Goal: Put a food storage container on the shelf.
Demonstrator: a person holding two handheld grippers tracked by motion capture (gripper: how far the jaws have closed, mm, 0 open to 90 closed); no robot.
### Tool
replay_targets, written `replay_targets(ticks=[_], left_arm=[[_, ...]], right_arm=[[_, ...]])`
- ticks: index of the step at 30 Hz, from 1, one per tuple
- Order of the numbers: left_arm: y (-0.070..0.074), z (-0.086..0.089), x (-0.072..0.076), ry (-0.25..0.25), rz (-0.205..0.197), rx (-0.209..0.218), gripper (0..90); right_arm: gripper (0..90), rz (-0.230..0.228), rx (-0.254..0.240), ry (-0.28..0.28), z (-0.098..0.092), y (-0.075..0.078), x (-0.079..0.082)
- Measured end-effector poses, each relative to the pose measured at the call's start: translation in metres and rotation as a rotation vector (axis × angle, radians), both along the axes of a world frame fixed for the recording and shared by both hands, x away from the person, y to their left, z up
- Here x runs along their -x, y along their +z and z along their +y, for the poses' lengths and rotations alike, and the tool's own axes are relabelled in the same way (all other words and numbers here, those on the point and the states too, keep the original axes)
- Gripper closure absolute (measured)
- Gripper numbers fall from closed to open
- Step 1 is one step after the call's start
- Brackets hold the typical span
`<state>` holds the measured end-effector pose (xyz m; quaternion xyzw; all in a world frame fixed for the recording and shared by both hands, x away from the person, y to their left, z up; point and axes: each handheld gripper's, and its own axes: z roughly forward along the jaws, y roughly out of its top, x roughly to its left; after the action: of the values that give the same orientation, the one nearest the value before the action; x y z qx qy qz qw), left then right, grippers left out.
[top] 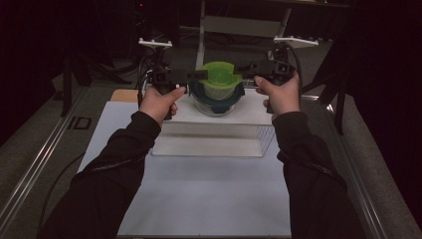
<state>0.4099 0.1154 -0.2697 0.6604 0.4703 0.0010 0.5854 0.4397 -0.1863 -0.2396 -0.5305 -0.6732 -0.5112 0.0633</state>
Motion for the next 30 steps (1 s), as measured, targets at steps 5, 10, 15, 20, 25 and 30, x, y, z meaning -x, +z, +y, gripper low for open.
replay_targets(ticks=[5,10,15,20,25,30], left_arm=[[0.000,0.005,0.004,-0.001,-0.007,0.009,47.0],[-0.001,0.015,0.021,0.002,-0.052,-0.002,47.0],[-0.002,0.021,0.035,-0.014,-0.074,0.000,47.0],[-0.007,0.023,0.052,-0.056,-0.090,-0.024,47.0],[-0.016,0.022,0.067,-0.069,-0.103,-0.043,47.0],[-0.027,0.019,0.082,-0.084,-0.152,-0.075,40.6]], right_arm=[[51.3,-0.040,0.030,-0.013,-0.008,0.005,0.006],[51.2,-0.077,0.059,0.003,-0.014,0.004,0.020],[50.8,-0.100,0.074,0.023,-0.018,0.000,0.035],[51.2,-0.114,0.079,0.059,-0.019,-0.014,0.054],[53.2,-0.135,0.092,0.097,-0.012,-0.023,0.069],[63.3,-0.158,0.116,0.134,-0.001,-0.031,0.081]])
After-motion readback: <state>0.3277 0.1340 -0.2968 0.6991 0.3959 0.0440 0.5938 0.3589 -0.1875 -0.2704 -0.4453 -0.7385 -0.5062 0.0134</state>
